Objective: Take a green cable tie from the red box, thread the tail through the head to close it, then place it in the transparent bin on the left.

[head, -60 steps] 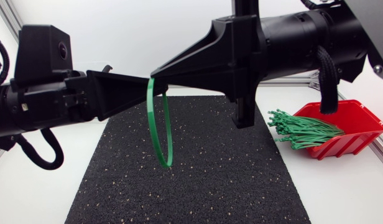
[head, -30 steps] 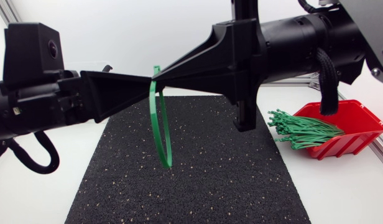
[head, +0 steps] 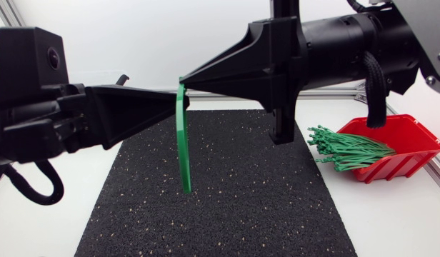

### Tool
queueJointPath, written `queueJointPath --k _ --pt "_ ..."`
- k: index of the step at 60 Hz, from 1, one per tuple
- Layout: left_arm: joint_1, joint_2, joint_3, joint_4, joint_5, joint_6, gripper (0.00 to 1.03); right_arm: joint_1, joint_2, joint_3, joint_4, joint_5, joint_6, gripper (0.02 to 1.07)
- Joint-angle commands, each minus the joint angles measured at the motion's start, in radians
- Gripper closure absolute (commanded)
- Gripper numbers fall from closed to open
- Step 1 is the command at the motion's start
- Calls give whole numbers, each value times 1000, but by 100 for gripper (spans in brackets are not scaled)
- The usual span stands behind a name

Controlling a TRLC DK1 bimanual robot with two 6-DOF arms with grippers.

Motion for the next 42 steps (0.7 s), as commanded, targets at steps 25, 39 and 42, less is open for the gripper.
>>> queueJointPath --k 25,39,42 --pt "34 -8 -9 5 -26 57 100 26 -5 -21 10 14 27 88" --pt "51 6 -5 4 -21 51 100 13 -22 -27 13 15 27 80" --pt "48 4 -3 2 -20 48 100 -1 -16 -29 15 15 27 78"
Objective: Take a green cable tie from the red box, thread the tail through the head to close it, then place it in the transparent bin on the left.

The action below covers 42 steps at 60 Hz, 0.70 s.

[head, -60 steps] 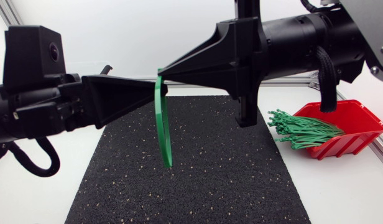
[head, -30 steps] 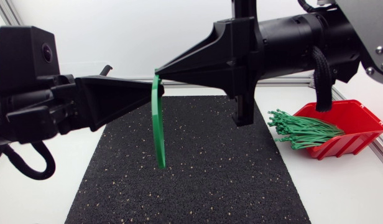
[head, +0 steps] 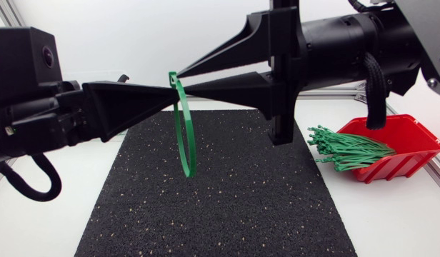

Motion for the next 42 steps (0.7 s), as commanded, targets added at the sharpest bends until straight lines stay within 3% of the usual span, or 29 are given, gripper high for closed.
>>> queueJointPath --k 1,16,42 --pt "3 7 0 11 0 11 100 -19 -6 -24 -2 7 27 78" --pt "-3 10 2 10 51 -20 100 -68 63 -42 43 7 27 78" --pt "-13 21 -3 14 63 -20 100 -33 121 19 63 6 30 78"
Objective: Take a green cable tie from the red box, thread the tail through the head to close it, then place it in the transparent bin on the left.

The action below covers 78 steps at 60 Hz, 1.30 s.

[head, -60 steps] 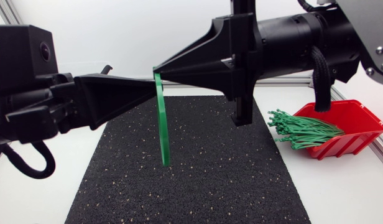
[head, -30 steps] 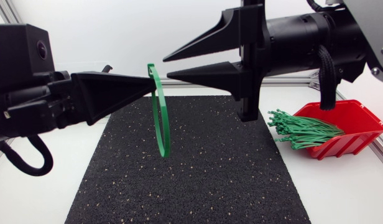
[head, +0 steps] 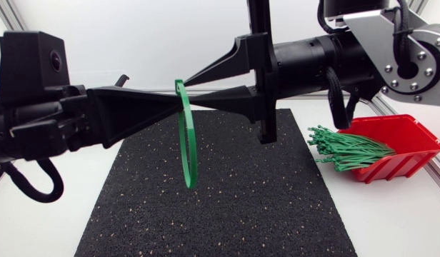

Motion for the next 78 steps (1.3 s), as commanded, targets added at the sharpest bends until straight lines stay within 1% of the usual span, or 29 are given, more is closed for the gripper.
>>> queueJointPath --k 1,11,22,33,78 --pt "-7 4 -4 14 9 -8 100 6 19 36 10 2 31 78" --pt "-4 -5 -12 14 11 -5 100 -4 35 48 13 4 32 78" --pt "12 -5 -12 12 35 -8 100 -14 24 48 13 4 32 78" --pt "13 -5 -15 17 35 -7 100 -60 23 34 21 4 29 78" --pt "15 13 -10 20 43 -4 100 0 -5 50 27 2 31 79"
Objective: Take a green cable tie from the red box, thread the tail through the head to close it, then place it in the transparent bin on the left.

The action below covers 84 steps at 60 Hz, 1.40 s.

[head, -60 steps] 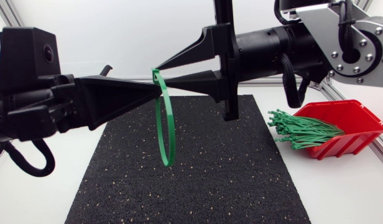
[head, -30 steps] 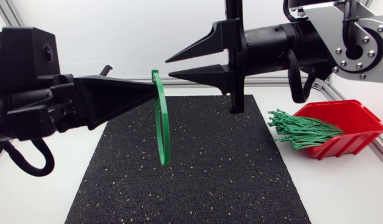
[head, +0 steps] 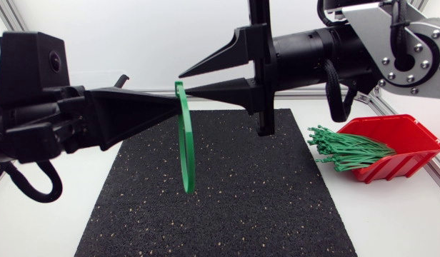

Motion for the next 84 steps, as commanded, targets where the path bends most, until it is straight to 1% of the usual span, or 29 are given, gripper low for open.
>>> queueJointPath --k 1,16,20,33,34,38,41,64,68,71,75,84 --pt "8 11 -10 20 10 -4 100 11 -23 21 15 4 32 80" --pt "6 16 -9 21 10 -4 100 22 -34 18 15 2 32 82" --pt "6 16 -9 21 10 -4 100 29 -37 19 13 4 30 85" --pt "6 16 -7 21 10 -4 100 46 -31 21 10 4 32 86" --pt "6 16 -7 21 10 -4 100 46 -32 21 12 4 30 87" --pt "6 16 -7 21 10 -4 100 38 -31 19 15 8 32 97" --pt "6 16 -7 21 10 -4 100 32 -32 18 18 13 32 101" --pt "-7 14 -3 18 10 -4 100 14 -9 -1 50 16 32 101" --pt "-18 5 -1 12 10 -5 100 -1 31 1 79 21 33 101" --pt "-21 1 2 12 10 -5 100 -17 98 6 101 21 32 101" --pt "-21 1 2 12 9 -5 100 -26 146 6 109 18 29 101" --pt "-12 7 -3 12 9 -2 100 -17 115 -14 122 16 30 101"
